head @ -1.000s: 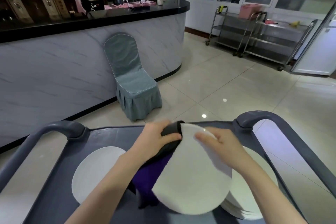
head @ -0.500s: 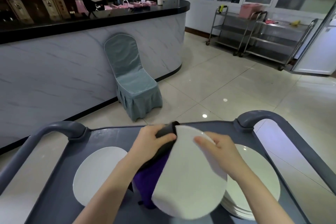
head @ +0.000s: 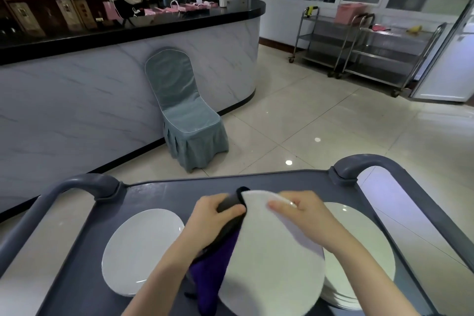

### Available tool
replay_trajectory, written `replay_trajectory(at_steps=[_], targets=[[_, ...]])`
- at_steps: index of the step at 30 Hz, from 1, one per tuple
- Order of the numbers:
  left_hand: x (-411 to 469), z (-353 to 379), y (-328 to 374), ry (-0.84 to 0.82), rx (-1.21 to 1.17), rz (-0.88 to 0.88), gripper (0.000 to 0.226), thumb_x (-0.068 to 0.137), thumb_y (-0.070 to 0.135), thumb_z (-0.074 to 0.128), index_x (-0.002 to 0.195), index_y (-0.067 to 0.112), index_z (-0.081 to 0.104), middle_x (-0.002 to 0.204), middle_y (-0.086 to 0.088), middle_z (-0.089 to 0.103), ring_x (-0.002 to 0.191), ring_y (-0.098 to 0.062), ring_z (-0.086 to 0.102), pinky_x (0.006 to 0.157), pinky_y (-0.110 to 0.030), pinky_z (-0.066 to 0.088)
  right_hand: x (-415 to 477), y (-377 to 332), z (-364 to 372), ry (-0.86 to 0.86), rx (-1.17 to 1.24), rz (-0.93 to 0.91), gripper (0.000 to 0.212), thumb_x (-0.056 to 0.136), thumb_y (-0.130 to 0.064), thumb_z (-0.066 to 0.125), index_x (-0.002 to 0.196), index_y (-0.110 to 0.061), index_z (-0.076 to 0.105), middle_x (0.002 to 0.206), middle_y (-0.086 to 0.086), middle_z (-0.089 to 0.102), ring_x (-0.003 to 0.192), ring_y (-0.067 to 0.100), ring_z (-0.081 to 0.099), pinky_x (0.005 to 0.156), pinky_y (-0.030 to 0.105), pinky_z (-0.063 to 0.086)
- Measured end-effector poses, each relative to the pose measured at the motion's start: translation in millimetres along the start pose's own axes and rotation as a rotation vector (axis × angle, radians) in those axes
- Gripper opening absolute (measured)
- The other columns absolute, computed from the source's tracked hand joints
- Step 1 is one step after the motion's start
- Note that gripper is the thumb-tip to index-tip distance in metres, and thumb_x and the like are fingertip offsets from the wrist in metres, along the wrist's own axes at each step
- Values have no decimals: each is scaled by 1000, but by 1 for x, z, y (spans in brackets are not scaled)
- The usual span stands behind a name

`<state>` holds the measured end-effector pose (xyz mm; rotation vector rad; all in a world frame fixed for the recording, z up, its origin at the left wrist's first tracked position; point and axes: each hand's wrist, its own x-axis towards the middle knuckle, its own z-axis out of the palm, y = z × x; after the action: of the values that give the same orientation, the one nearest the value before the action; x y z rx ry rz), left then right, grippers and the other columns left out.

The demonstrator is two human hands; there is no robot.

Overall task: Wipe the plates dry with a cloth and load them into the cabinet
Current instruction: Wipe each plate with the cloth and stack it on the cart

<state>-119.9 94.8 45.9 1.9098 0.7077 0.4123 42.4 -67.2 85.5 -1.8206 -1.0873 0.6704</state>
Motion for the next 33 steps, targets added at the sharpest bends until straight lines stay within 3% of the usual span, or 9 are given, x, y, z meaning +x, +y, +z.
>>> replay_trajectory(at_steps=[2,5,10,12,17,21,24,28,33], targets=[[7,0,9,-109,132,86,39,76,54,65,69,16,61,61,5,59,58,-2,47,58,-19,37,2,-1,6,-64,-46,-37,40,96,-22,66,59,-19,51,60,-13,44,58,4,40,56,19,31],[11,-5,13,39,54,67,30,86,40,69,69,16,63,60,7,61,57,-2,48,56,-16,38,2,-4,-2,75,110,-1,34,94,-24,67,62,-19,61,62,-13,53,59,4,46,58,17,36],[-2,20,7,447,-697,-365,23,95,33,64,86,14,73,80,0,77,69,-12,70,63,-26,55,2,1,23,652,565,148,41,95,-23,65,65,-4,44,64,1,39,60,14,34,54,25,32],[-6,31,3,508,-766,-480,27,95,37,63,86,13,72,79,-1,76,68,-12,71,59,-27,54,-2,8,46,766,660,198,39,97,-26,61,67,-6,45,66,1,44,63,16,40,61,29,36],[-6,11,-5,512,-442,-330,31,94,35,62,75,10,66,71,-5,71,63,-13,58,57,-24,48,-13,27,37,516,434,195,11,98,-26,59,90,-29,66,82,-9,71,78,13,68,69,31,55],[5,-8,12,255,-30,26,27,88,30,70,68,15,64,60,1,63,56,-2,47,57,-19,39,6,7,-2,256,100,-16,10,93,-28,67,84,-33,68,80,-17,70,71,-1,61,65,12,44],[12,-4,27,38,95,196,27,85,29,75,69,10,64,57,12,52,57,1,42,57,-20,35,19,-10,-1,7,-191,-131,39,95,-38,64,60,-30,49,57,-15,48,57,2,42,55,16,33],[5,-1,25,92,32,145,26,88,27,71,66,17,61,56,11,56,54,1,44,55,-17,35,18,-10,-2,55,-205,-186,47,94,-41,64,58,-24,39,55,-12,32,55,5,29,51,20,25],[-15,10,4,314,-260,-161,30,95,32,59,72,14,64,72,-9,68,58,-6,53,56,-20,44,8,6,-4,323,107,17,46,96,-30,63,60,-14,38,62,-6,31,59,10,27,54,25,21]])
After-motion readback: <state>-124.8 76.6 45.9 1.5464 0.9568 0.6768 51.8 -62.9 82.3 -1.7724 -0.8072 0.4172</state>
